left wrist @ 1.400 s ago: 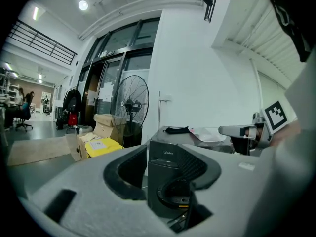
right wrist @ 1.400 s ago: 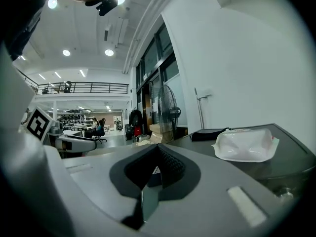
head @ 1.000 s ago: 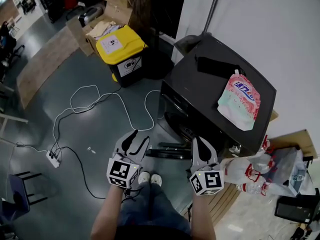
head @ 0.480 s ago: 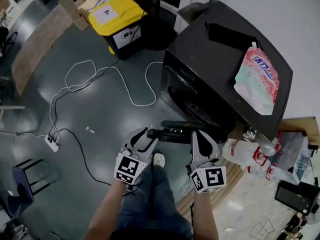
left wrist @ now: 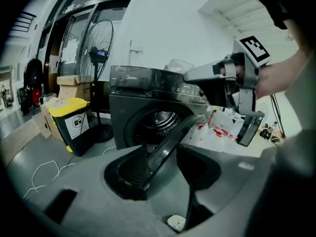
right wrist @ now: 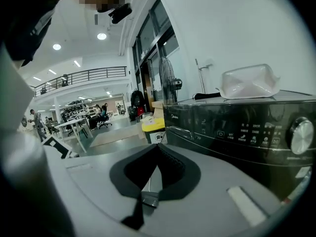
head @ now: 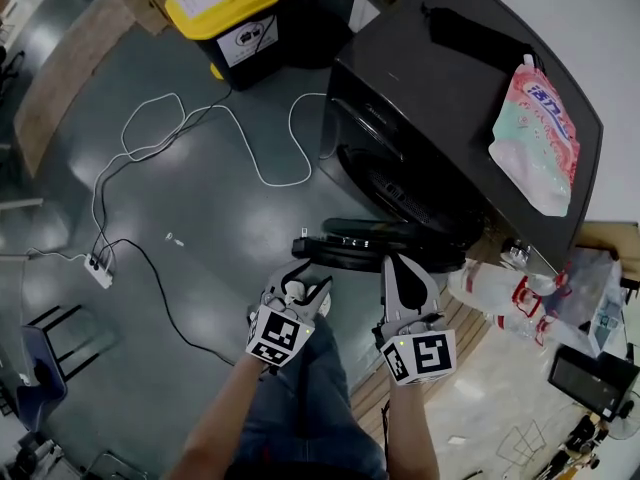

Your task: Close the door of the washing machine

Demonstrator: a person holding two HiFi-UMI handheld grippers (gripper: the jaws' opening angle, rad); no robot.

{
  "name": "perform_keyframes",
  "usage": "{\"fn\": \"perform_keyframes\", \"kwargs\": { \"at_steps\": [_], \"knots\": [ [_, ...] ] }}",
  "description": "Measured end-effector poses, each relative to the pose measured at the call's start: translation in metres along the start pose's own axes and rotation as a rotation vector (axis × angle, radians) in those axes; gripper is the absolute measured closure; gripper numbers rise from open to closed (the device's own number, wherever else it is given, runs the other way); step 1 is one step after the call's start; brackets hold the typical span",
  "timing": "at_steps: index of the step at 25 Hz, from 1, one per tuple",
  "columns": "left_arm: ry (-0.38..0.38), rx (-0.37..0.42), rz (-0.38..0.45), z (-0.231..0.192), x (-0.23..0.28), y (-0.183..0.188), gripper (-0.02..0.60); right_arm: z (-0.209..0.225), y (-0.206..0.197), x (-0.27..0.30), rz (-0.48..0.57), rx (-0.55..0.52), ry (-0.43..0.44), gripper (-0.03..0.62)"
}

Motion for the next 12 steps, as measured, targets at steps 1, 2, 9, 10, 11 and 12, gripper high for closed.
{"fn": "perform_keyframes", "kwargs": {
  "at_steps": [1, 2, 9, 10, 11, 12],
  "knots": [
    [0.000, 0.001, -0.006, 0.001, 0.003, -0.004, 0.396, 0.000, -0.001, 0.000, -0.002, 0.000, 0.000, 0.586],
    [0.002, 0.001, -0.011, 0.001, 0.007, -0.007, 0.396, 0.001, -0.002, 0.000, -0.003, 0.000, 0.000, 0.586],
    [-0.009, 0.074, -0.041, 0.000, 0.023, -0.017, 0.402, 0.000, -0.005, 0.006, -0.017, 0.002, 0.009, 0.586],
    [-0.013, 0.098, -0.046, 0.000, 0.025, -0.017, 0.402, 0.000, -0.005, 0.006, -0.019, 0.001, 0.012, 0.586],
    [-0.020, 0.127, -0.052, -0.001, 0.026, -0.018, 0.402, 0.000, -0.005, 0.007, -0.020, 0.001, 0.014, 0.586],
    [-0.029, 0.161, -0.059, -0.001, 0.028, -0.019, 0.402, 0.000, -0.005, 0.007, -0.021, 0.002, 0.017, 0.586]
  ]
}}
Point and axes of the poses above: the fingertips, and each gripper's own axes: x forward along the fingers, z to its right, y out of its top, the point moved 5 cm from there along -x, backward along the fingers, and after that the axes turned 10 degrees about y, right-handed, at the moved point
